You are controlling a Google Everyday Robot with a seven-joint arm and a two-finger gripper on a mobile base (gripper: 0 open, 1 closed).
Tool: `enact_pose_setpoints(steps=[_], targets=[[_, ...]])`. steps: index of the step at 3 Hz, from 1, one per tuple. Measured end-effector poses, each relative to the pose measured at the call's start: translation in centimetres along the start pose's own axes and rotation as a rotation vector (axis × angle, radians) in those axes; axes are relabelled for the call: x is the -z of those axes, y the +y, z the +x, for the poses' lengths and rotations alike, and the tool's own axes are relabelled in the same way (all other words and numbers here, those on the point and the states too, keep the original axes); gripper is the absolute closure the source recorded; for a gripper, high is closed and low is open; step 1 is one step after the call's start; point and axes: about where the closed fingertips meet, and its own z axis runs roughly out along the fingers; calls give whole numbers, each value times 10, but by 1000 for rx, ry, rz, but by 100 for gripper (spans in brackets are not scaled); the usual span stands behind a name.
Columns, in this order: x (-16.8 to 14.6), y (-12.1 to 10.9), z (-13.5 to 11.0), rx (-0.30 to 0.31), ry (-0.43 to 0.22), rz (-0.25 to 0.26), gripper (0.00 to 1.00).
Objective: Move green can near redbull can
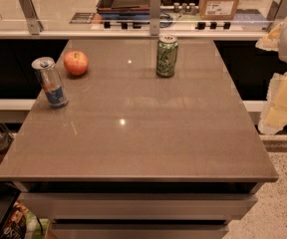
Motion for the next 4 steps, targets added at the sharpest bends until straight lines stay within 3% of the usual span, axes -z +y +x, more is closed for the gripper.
enact_pose_setpoints(steps=[1, 2, 4], targets=[[0, 0, 0, 0, 0, 0, 0], [0, -11, -4, -7, -28, 39, 0], [-19, -66, -25, -56, -208, 121, 0]])
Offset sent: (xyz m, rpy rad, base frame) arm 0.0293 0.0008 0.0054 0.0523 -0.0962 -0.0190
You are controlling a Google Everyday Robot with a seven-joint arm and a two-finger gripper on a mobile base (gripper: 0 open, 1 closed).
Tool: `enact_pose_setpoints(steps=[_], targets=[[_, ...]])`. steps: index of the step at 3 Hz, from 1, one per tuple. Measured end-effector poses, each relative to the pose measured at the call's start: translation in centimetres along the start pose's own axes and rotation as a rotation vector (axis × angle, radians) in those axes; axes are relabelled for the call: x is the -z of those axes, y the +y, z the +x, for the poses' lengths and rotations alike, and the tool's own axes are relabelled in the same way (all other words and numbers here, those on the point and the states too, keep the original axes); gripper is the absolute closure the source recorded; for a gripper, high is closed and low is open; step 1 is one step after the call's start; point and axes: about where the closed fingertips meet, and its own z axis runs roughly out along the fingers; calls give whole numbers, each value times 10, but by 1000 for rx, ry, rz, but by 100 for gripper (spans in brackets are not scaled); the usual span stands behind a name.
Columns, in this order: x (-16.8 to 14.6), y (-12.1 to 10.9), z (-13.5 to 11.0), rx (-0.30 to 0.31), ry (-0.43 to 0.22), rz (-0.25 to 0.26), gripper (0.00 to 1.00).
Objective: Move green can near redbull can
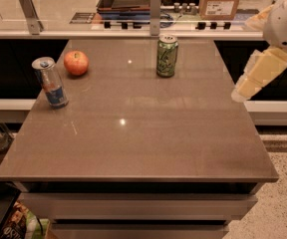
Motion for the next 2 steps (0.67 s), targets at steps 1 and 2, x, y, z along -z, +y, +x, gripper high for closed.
enact_pose_setpoints(steps=[1, 2], targets=[[-32, -21, -12, -71, -140, -16, 0], [-69, -41, -22, -170, -298, -26, 0]])
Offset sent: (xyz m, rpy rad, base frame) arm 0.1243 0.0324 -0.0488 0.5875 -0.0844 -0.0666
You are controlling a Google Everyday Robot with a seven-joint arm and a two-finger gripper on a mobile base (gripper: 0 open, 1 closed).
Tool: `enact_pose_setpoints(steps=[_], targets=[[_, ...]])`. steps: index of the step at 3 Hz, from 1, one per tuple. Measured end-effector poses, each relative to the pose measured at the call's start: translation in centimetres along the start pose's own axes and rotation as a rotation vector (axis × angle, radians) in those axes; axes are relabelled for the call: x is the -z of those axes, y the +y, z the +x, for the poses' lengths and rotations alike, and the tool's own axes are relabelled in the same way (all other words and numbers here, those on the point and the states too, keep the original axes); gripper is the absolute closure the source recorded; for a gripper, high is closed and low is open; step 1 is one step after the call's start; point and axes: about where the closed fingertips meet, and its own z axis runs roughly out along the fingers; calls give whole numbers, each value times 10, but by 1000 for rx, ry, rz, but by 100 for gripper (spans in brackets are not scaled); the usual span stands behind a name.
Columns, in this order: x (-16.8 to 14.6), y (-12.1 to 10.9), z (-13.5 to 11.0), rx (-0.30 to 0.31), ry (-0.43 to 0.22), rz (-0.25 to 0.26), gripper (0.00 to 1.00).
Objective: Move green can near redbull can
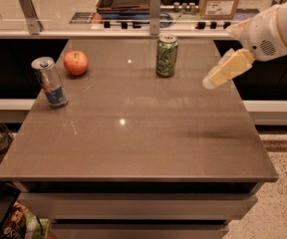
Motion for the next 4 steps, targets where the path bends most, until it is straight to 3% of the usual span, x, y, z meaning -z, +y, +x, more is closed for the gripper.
enact_pose_setpoints(steps=[2, 3, 4], targets=[[-51, -36, -15, -99, -240, 17, 0], [-67, -49, -25, -121, -317, 35, 0], [-67, -49, -25, -121, -317, 35, 0]])
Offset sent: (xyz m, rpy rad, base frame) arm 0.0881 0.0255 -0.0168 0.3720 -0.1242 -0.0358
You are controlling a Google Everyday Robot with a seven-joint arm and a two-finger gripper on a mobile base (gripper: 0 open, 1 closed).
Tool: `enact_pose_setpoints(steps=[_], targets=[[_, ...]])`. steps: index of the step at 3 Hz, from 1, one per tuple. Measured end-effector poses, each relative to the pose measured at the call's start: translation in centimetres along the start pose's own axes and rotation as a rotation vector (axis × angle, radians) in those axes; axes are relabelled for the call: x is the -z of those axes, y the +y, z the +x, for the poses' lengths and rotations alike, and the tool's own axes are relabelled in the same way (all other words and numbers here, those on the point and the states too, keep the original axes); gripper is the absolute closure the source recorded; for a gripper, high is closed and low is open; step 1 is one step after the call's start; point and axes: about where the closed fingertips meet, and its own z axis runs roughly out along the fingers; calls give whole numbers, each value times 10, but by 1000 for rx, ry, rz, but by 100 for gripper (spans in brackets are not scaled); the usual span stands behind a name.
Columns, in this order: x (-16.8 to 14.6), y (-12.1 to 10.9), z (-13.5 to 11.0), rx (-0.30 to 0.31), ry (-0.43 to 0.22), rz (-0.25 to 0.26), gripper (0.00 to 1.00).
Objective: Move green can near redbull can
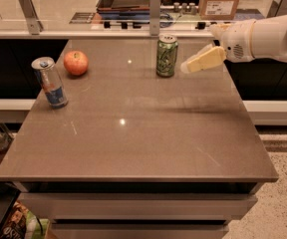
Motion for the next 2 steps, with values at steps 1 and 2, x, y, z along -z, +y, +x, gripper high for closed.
enact_pose_setpoints(steps=[1, 2], targets=[[-9, 0, 3, -11, -21, -7, 0], [-26, 0, 10, -35, -59, -6, 0]])
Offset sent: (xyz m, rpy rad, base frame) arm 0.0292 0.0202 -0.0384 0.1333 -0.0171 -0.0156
